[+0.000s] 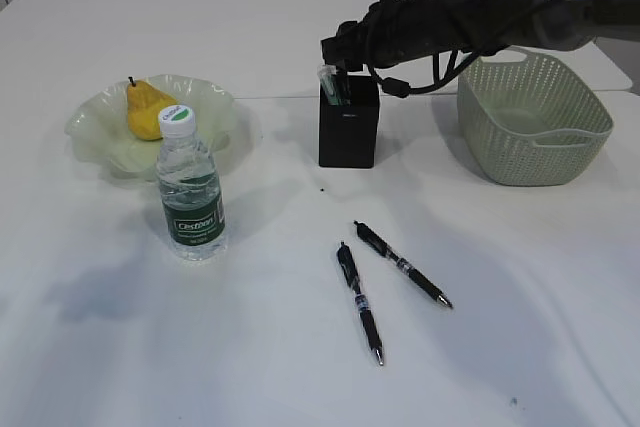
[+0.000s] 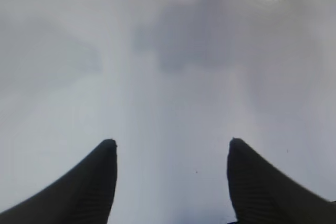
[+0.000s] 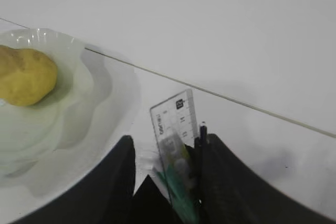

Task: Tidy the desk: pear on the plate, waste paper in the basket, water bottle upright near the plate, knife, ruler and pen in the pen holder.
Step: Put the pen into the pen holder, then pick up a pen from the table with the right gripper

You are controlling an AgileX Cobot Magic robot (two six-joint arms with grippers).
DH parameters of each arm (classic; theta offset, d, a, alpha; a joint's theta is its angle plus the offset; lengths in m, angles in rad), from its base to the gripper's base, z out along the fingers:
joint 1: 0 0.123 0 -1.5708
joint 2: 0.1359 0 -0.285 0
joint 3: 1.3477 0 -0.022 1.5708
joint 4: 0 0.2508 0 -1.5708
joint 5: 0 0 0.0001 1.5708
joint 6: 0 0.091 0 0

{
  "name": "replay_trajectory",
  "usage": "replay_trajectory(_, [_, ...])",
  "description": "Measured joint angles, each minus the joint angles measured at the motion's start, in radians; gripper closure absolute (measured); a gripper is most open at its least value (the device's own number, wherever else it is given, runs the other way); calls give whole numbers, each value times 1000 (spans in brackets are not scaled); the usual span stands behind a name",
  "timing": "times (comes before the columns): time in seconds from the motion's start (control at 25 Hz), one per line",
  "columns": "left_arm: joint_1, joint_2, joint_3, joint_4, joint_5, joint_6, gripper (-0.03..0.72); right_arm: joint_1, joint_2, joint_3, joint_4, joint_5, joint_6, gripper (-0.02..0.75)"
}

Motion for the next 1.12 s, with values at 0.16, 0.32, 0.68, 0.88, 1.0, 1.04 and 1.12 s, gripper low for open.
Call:
replay_trajectory(0.16, [0, 0, 0, 0, 2, 0, 221, 0, -55, 0, -3, 57, 0, 423])
replay_trajectory(0.32, [0, 0, 0, 0, 4, 0, 221, 0, -126, 0, -50, 137, 59, 422])
replay_trajectory(0.68, [0, 0, 0, 2, 4, 0, 221, 0, -284, 0, -517, 488, 519, 422])
replay_trajectory(0.88, [0, 0, 0, 2, 4, 0, 221, 12, -364, 0, -632, 635, 649, 422])
replay_trajectory(1.0, [0, 0, 0, 2, 4, 0, 221, 67, -385, 0, -766, 698, 726, 422])
replay_trajectory(1.04, [0, 0, 0, 2, 4, 0, 221, 94, -388, -2, -810, 724, 749, 422])
replay_trajectory(1.12, [0, 0, 0, 2, 4, 0, 221, 140, -389, 3, -866, 759, 783, 422])
